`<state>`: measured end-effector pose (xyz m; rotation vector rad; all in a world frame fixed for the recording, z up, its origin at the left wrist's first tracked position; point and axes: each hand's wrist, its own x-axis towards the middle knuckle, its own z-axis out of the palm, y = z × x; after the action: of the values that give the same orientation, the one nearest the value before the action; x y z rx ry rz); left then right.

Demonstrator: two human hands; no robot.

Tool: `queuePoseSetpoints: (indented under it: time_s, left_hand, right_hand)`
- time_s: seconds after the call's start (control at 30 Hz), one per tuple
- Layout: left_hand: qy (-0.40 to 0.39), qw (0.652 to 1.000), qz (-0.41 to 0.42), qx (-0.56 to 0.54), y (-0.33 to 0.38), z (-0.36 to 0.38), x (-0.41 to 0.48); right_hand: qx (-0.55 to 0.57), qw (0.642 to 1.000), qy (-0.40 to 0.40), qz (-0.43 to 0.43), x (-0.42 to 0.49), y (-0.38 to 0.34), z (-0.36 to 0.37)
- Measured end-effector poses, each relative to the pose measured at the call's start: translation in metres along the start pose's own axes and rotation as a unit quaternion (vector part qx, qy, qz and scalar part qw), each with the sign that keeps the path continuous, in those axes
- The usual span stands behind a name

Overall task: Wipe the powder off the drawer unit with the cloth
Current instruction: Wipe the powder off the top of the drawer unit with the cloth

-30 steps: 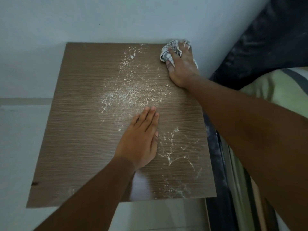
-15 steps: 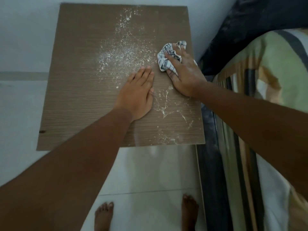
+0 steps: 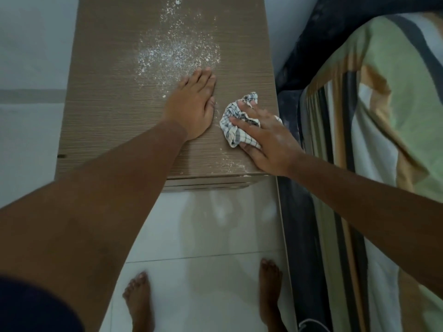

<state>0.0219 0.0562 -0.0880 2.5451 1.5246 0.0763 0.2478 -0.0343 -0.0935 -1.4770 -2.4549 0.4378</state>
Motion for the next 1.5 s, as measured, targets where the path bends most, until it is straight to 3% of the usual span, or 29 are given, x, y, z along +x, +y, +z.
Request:
queuePoseSetpoints:
  time_s: [0.77,0.87,1.03,1.27,1.43,1.5]
  left_hand:
    - [0.01,1.0,0.001,-0.012,0.001,0.0,-0.006]
    - [0.006,0.999,0.01,-0.042,-0.002,0.002,-0.007]
    - [0.036,0.996,-0.008,-0.078,-0.039,-0.013,0.002]
    - [0.042,0.997,-0.03,-0.056,-0.076,-0.008,0.016]
    - [0.064,0.996,-0.044,-0.052,-0.082,-0.001,0.019]
    - [0.059,0.997,-0.035,-0.042,-0.083,0.0,0.021]
  right_hand:
    - [0.074,0.986,-0.035,-0.147,-0.096,-0.065,0.026]
    - [0.183,0.981,0.009,-0.067,-0.084,-0.083,0.024]
    - [0.321,0.927,0.154,0.117,-0.01,-0.08,-0.006]
    - [0.24,0.902,0.274,0.232,0.136,0.005,-0.045]
    - [0.161,0.898,0.287,0.293,0.226,0.076,-0.055]
    - [0.132,0.908,0.241,0.316,0.257,0.096,-0.056]
